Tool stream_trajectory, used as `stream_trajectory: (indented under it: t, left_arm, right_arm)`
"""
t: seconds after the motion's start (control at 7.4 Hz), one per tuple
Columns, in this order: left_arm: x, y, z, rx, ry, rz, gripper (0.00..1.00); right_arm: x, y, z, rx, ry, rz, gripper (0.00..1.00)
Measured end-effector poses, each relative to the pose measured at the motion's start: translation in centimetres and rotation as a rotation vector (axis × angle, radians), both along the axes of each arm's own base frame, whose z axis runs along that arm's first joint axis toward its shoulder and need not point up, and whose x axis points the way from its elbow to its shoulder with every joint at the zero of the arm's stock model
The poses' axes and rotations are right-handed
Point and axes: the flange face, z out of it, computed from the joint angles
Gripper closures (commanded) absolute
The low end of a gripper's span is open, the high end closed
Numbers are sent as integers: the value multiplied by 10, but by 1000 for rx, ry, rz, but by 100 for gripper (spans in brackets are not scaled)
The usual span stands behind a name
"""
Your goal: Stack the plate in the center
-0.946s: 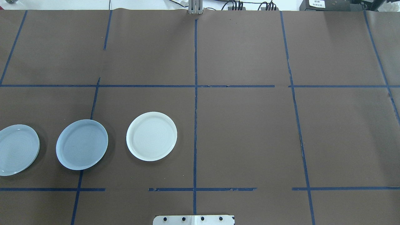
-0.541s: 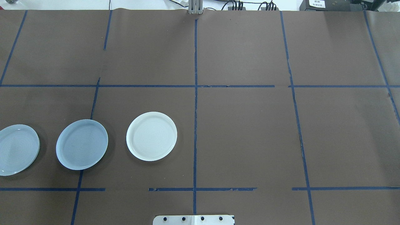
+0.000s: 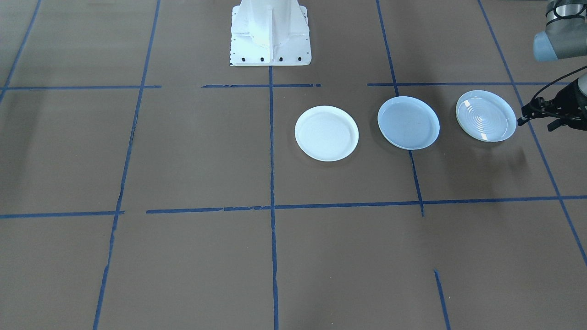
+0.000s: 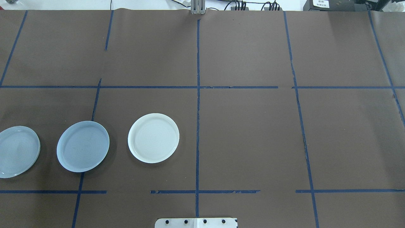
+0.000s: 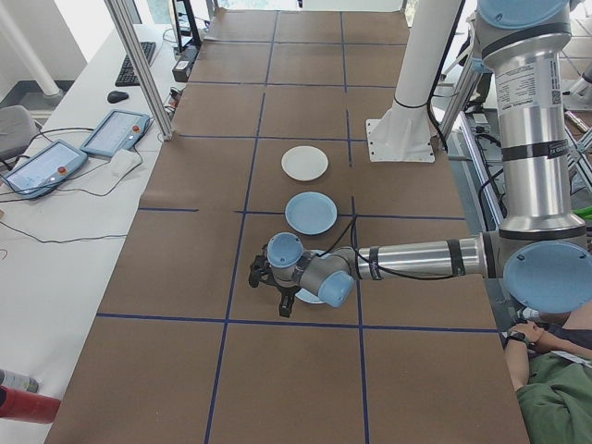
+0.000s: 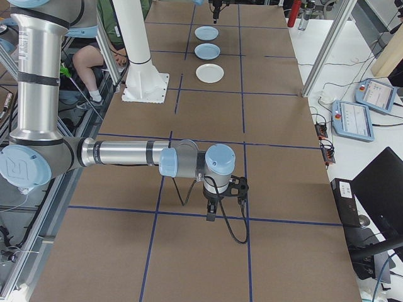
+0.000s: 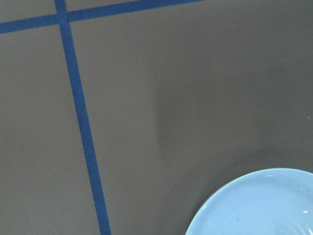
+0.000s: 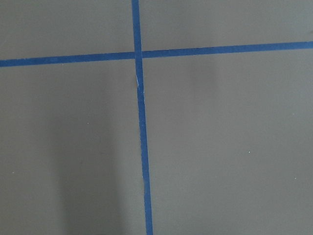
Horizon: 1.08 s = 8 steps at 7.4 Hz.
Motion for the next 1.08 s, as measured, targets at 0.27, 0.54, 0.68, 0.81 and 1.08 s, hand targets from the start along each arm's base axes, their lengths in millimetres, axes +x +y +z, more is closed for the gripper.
stream_trajectory:
  t: [0.27, 0.54, 0.68, 0.81, 1.08]
  left_arm:
    - [23, 9, 5, -12, 8, 34, 18]
    - [31, 13, 9, -21, 6, 53, 46]
    - [32, 14, 11, -25, 5, 58, 59]
    - [33, 15, 12, -30, 5, 60, 90]
    - [35, 16, 12, -38, 6, 65, 100]
  right_arm:
    - [0, 0, 0, 0, 0, 0, 0]
    - [0, 0, 0, 0, 0, 0, 0]
    - [0, 0, 0, 0, 0, 0, 0]
    - [0, 0, 0, 0, 0, 0, 0]
    - [0, 0, 0, 0, 0, 0, 0]
